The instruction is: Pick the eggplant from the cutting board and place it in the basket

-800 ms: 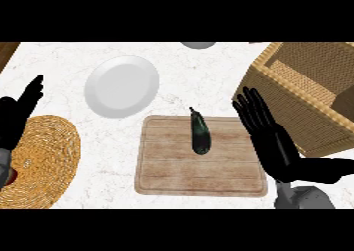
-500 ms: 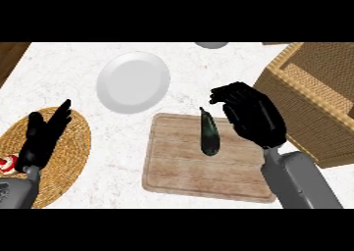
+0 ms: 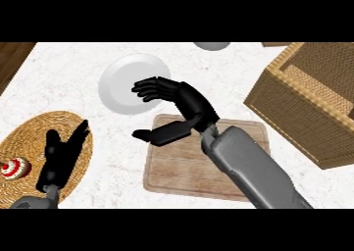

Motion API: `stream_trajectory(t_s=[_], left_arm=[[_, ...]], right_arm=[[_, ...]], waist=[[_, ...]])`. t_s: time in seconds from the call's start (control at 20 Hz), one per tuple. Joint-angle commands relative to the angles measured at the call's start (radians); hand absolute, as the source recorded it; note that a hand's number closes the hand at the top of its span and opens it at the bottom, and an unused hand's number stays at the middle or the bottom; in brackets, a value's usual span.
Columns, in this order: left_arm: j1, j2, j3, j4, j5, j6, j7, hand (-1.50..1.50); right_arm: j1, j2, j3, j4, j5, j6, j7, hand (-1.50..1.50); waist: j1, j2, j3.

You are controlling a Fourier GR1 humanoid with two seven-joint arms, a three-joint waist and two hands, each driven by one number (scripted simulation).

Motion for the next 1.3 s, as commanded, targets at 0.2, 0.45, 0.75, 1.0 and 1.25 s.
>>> stream_trajectory(t_s=[0.2, 0.45, 0.75, 1.0, 1.25], left_arm=[[0.087, -0.019, -0.004, 0.017, 0.014, -0.001, 0.01, 0.0], [0.109, -0.011, 0.001, -0.02, 0.017, -0.008, 0.017, 0.0], [0.093, -0.009, 0.014, 0.002, 0.019, -0.027, 0.01, 0.0], [0.089, -0.022, 0.023, 0.01, 0.002, -0.007, -0.003, 0.0], [0.144, -0.021, 0.017, -0.03, 0.008, -0.037, -0.005, 0.0]], right_arm=[[-0.296, -0.277, 0.092, 0.107, 0.279, 0.025, 0.28, -1.5], [-0.481, -0.421, 0.076, 0.168, 0.256, 0.309, 0.375, -1.5], [-0.637, -0.507, 0.049, 0.29, 0.166, 0.689, 0.398, -1.5], [-0.695, -0.529, 0.056, 0.367, 0.123, 0.944, 0.435, -1.5], [-0.701, -0.489, 0.065, 0.418, 0.19, 1.0, 0.406, -1.5]], waist=[[-0.037, -0.012, -0.009], [-0.03, -0.005, -0.006], [-0.026, 0.006, -0.006], [-0.037, 0.004, -0.006], [-0.034, 0.003, -0.005]])
